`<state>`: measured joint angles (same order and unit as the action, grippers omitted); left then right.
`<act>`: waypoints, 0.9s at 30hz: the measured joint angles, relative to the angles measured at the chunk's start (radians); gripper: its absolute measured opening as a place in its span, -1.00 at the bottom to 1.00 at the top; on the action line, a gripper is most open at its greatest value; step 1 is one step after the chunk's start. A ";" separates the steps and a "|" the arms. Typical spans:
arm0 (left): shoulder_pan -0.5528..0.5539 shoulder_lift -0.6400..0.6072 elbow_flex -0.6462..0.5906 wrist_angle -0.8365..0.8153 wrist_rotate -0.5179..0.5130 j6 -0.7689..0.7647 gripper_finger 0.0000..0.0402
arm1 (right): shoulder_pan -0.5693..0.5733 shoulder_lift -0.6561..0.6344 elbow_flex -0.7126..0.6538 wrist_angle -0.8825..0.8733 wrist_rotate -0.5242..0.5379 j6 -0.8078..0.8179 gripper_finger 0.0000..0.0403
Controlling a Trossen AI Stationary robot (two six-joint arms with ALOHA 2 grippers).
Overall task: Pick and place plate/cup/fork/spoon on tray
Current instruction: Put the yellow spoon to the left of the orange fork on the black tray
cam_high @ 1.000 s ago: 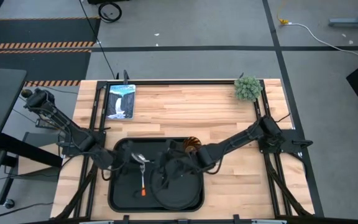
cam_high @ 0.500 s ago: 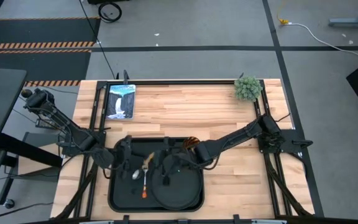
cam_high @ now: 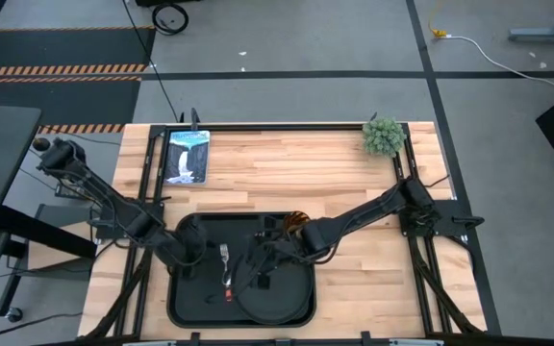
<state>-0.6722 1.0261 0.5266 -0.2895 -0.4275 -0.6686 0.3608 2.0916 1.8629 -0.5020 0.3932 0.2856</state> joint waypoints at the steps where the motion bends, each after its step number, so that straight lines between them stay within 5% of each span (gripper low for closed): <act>1: 0.009 0.018 0.000 0.017 -0.004 -0.001 -0.08 | -0.003 0.002 -0.001 -0.016 0.003 -0.002 -0.82; 11: 0.031 0.156 0.000 0.173 0.181 0.054 0.08 | -0.018 -0.002 -0.100 -0.022 -0.057 0.019 -0.79; 20: -0.172 0.274 0.000 0.229 0.009 0.388 -0.08 | 0.004 -0.002 -0.101 -0.029 -0.005 0.029 -0.79; 27: -0.190 0.389 0.000 0.364 0.000 0.560 -0.14 | 0.005 -0.002 -0.101 -0.030 0.006 0.064 -0.79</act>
<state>-0.8623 1.4150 0.5266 0.0741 -0.4278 -0.1082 0.3656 2.0892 1.7618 -0.5316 0.3992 0.3498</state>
